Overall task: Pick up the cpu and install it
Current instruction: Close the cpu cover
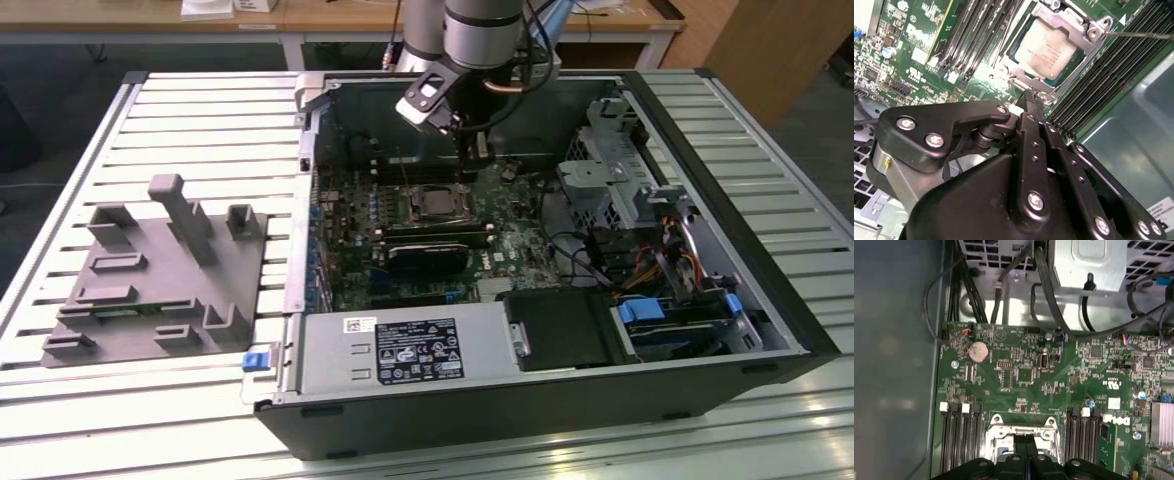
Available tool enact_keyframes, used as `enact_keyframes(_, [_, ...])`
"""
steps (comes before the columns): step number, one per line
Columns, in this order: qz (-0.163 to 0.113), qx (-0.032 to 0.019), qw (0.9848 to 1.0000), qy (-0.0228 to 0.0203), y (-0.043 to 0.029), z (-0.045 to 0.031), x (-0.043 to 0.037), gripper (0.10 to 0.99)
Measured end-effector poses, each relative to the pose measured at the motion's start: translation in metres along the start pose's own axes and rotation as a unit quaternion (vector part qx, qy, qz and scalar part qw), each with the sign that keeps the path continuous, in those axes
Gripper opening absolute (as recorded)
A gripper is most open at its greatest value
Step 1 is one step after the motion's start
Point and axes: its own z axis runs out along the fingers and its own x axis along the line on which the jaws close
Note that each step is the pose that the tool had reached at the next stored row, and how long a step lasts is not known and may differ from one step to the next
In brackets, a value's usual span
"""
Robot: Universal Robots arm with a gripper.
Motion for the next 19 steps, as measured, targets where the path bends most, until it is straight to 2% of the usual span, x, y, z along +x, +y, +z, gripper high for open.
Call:
enact_keyframes(5, [0.0,0.0018,1.0,0.0001,-0.0098,0.0013,0.0004,0.106])
enact_keyframes(11, [0.0,0.002,1.0,0.0001,-0.0164,0.0035,-0.0006,0.106])
enact_keyframes(19, [0.0,0.0027,1.0,0.0001,-0.0311,0.0085,0.0,0.106])
